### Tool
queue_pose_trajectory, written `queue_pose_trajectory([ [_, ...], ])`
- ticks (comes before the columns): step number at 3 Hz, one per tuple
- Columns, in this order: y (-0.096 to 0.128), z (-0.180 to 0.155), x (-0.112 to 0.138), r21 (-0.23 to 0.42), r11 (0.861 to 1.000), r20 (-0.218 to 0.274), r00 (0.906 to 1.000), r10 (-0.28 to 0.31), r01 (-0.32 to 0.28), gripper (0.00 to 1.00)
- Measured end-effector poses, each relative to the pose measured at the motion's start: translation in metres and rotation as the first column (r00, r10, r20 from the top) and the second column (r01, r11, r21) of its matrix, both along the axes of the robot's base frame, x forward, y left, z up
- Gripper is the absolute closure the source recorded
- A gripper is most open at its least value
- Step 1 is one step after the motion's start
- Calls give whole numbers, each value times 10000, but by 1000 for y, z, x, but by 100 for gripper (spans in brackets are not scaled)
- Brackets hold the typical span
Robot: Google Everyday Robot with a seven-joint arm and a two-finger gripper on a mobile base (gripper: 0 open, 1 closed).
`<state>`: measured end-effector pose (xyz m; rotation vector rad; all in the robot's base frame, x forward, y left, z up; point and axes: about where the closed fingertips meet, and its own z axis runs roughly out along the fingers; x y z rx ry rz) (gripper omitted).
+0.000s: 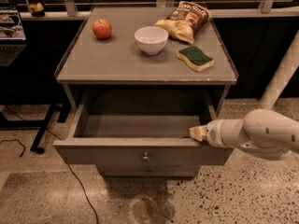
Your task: Open top drawer
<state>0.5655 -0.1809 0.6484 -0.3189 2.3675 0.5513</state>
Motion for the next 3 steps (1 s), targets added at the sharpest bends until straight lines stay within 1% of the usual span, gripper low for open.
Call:
queue_pose_trajectory([
  [1, -2, 3, -18, 303, 9995, -133, 9998, -122, 126, 100],
  [3, -7, 4, -39, 643, 9970, -431, 9983, -393, 420, 100],
])
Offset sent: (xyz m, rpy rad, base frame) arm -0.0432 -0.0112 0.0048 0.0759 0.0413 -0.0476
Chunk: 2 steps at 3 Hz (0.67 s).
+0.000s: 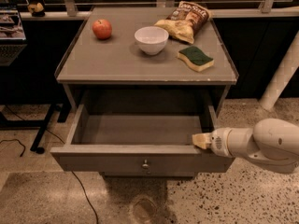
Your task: Open top drawer
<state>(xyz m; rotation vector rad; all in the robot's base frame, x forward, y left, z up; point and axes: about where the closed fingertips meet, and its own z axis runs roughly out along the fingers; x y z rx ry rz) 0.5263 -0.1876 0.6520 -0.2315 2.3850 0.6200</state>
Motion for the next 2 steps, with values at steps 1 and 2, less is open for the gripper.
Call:
queue_pose_trajectory([
  [1, -1, 1, -5, 121, 9998, 11, 9999, -127, 127, 100],
  [2, -5, 10, 12, 387, 9969, 507, 9962, -707, 687, 81],
])
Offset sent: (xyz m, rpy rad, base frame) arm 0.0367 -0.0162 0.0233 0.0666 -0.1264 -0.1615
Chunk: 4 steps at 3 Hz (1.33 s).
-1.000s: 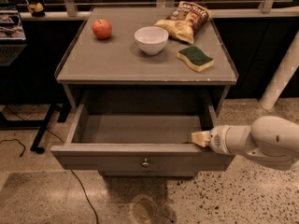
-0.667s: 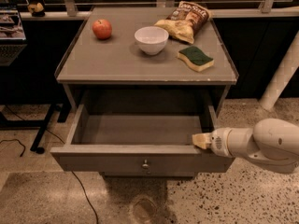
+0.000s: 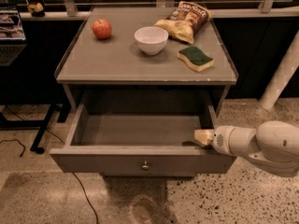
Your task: Open top drawer
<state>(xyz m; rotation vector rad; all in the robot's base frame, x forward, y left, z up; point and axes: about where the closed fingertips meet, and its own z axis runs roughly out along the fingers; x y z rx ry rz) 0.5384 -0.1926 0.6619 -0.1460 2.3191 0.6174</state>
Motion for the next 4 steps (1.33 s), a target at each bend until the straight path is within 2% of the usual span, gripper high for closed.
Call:
queue_pose_trajectory([
  [1, -10, 36, 35, 375, 9961, 1178, 9894, -843, 804, 58],
  [3, -4, 43, 37, 415, 9964, 1300, 9883, -793, 745, 11],
  [4, -4, 43, 37, 415, 9964, 1300, 9883, -792, 744, 0],
])
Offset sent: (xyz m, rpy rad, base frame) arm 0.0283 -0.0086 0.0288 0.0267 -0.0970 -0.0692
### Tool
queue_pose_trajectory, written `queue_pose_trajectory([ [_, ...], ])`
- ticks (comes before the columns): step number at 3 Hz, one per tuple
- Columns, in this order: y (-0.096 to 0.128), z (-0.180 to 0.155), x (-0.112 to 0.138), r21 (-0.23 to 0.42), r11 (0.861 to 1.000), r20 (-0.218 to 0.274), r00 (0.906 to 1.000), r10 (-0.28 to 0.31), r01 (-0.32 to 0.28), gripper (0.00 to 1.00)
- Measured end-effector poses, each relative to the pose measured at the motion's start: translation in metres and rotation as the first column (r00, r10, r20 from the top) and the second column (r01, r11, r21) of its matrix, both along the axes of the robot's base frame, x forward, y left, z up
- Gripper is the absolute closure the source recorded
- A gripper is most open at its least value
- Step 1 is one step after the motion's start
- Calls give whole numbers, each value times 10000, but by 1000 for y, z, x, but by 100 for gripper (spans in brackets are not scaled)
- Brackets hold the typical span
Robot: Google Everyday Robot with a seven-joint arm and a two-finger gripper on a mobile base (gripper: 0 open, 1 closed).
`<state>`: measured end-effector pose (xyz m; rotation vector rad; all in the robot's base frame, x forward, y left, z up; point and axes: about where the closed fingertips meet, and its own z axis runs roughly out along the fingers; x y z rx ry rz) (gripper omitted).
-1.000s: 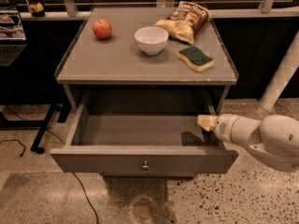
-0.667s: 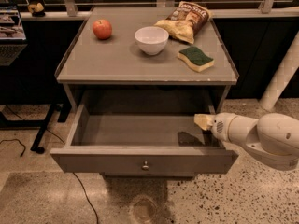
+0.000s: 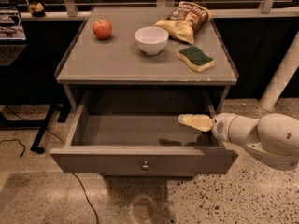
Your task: Open top drawer
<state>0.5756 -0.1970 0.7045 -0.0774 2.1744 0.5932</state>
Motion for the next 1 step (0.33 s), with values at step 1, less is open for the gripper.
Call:
queue_pose_trajectory([
  [1, 0, 0, 0, 0, 10000, 0, 10000, 0, 0, 0],
])
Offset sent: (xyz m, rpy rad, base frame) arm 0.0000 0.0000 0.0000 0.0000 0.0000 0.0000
